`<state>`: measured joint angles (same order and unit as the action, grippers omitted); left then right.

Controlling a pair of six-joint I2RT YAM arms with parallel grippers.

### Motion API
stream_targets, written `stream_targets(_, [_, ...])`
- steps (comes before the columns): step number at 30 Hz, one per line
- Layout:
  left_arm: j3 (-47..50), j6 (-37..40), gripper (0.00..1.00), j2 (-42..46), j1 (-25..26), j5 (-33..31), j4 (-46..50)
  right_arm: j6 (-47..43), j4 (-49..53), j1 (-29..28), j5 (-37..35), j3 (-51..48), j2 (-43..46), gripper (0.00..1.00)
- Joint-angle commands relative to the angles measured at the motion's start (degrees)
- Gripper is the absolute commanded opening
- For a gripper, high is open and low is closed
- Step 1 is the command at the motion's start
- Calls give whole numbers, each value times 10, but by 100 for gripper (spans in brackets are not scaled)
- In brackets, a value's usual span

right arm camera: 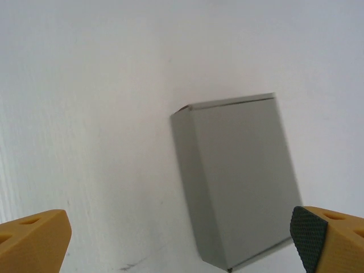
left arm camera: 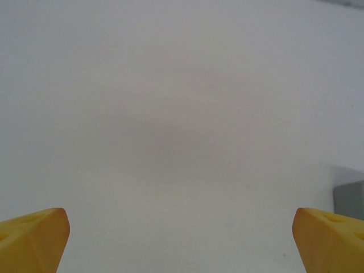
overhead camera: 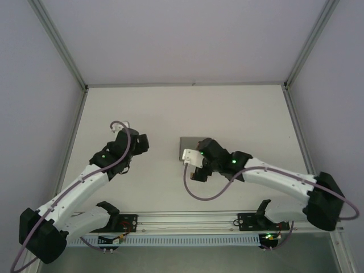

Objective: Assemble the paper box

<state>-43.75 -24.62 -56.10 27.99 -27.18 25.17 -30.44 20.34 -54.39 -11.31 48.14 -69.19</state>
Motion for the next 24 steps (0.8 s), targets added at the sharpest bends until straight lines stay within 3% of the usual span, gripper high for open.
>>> stream_targets(1, [27, 42, 100, 22, -48, 24, -103, 132, -56, 60, 7, 2, 57, 100])
stream_targets(4, [58, 101, 100, 14, -97, 34, -194, 246, -117, 182, 33, -20, 103, 100])
stream_targets(7, [109, 140, 100, -5, -152, 40, -322, 340, -210, 292, -41, -76, 125, 100])
stream_targets(11, [161, 179, 100, -38, -229, 150, -439, 349, -324, 411, 23, -166, 109, 100])
stream_targets(18, [232, 187, 100, -147, -278, 231, -633, 303, -563, 441, 44, -275, 5, 100])
stream_targets(24, [236, 196, 100, -264, -289, 243, -732, 303, -716, 461, 71, -295, -96, 100])
